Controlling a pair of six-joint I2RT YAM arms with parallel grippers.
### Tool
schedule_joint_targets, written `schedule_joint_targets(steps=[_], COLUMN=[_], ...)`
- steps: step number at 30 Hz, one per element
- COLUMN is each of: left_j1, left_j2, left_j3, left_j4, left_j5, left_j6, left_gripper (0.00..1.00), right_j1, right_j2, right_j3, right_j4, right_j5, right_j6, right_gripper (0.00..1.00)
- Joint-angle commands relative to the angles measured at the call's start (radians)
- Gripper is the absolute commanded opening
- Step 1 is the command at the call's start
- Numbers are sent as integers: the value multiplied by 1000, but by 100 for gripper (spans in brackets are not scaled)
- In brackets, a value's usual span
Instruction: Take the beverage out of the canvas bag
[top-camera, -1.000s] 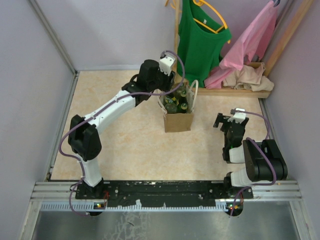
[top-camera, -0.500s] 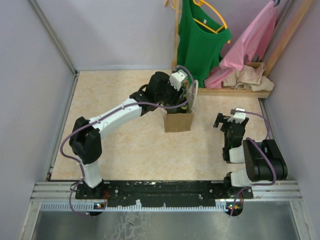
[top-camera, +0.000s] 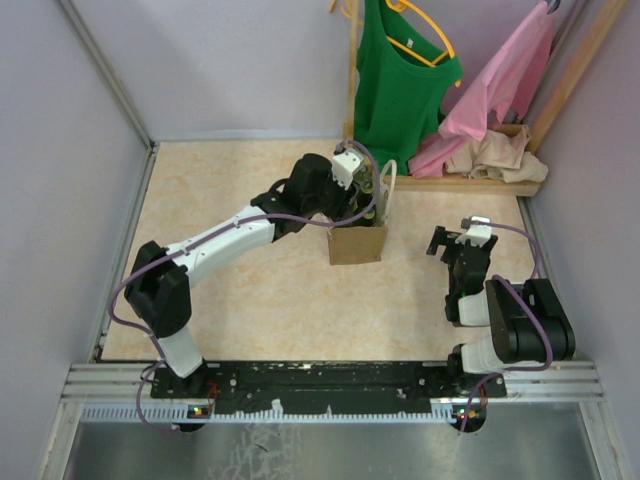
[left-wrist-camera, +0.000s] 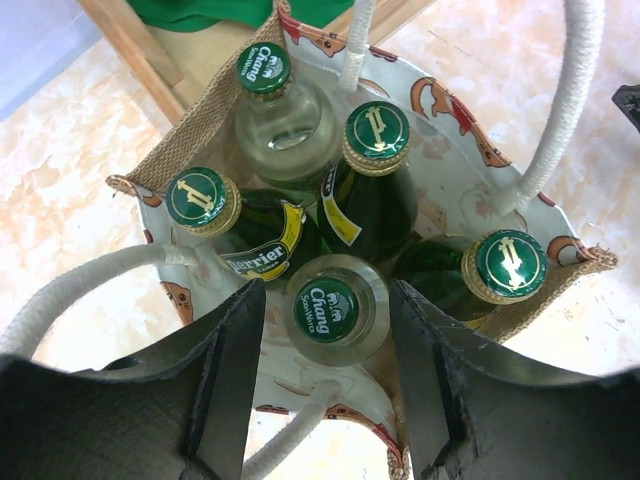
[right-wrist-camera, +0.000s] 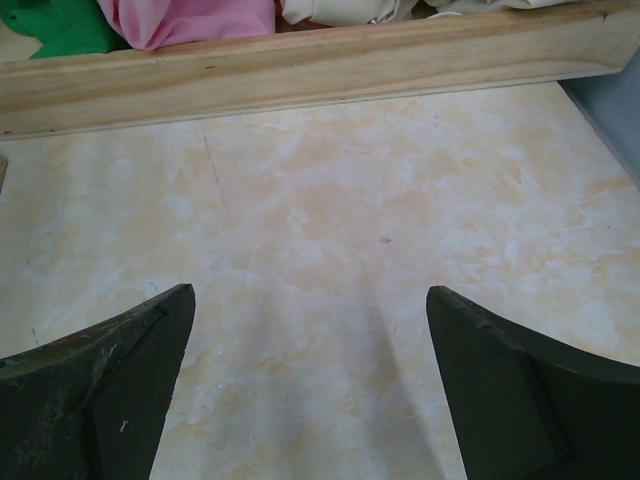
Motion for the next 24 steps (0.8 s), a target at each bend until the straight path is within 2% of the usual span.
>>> schedule_joint_targets(steps=[1, 8, 24], left_j1=[2, 2, 4], left_j2=[4, 52, 87], left_j3=[16, 29, -21], left_j4=[6, -10, 54], left_j5=[-61, -114, -124], left_j6=[-13, -37, -49], left_gripper=[60, 59, 57], right_j1=[9, 8, 9], right_j2=[5, 5, 6], right_j3=[32, 33, 34], right_j4=[55, 55, 55], right_j5=[6, 7, 7], right_j6=[-15, -15, -15], right_gripper=[99, 99, 99])
